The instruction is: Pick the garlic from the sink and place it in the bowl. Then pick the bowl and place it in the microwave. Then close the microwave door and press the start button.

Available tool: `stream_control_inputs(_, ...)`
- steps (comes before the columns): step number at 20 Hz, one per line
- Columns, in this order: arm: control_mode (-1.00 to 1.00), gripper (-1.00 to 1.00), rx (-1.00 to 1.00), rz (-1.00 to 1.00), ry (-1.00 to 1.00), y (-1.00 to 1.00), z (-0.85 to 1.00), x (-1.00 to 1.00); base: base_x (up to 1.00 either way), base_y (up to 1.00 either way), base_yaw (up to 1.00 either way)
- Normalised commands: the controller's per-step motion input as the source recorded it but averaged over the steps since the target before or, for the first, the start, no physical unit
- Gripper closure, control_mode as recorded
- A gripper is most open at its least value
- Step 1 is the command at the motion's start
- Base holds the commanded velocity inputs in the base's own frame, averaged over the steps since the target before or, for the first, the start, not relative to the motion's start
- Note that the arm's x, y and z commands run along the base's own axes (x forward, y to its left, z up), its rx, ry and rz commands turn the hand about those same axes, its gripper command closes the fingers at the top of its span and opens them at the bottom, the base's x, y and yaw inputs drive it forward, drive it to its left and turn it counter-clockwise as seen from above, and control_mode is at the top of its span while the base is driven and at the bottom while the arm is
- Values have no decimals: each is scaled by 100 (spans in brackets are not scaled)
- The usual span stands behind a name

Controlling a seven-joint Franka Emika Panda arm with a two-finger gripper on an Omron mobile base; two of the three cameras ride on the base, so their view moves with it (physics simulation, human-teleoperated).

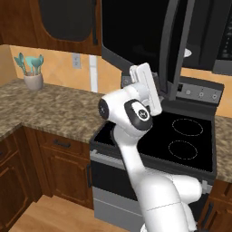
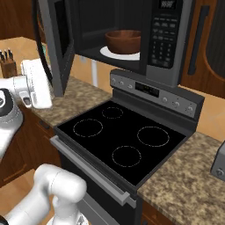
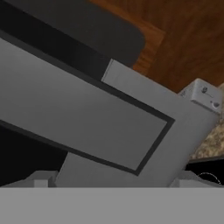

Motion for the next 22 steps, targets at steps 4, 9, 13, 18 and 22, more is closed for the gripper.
stream_control_inputs(4, -100, -100, 7, -13, 2, -20, 41, 24, 0, 0, 0)
stream_control_inputs(9, -100, -100, 6, -14, -1, -8, 42, 39, 0, 0, 0)
stream_control_inputs(13, -100, -100, 0, -20, 3, 0, 40, 57, 0, 0, 0)
stream_control_inputs(18, -100, -100, 0, -25, 14, 13, 39, 58, 0, 0, 0)
stream_control_inputs(22, -100, -100, -2, -37, 28, 22, 89, 46, 0, 0, 0)
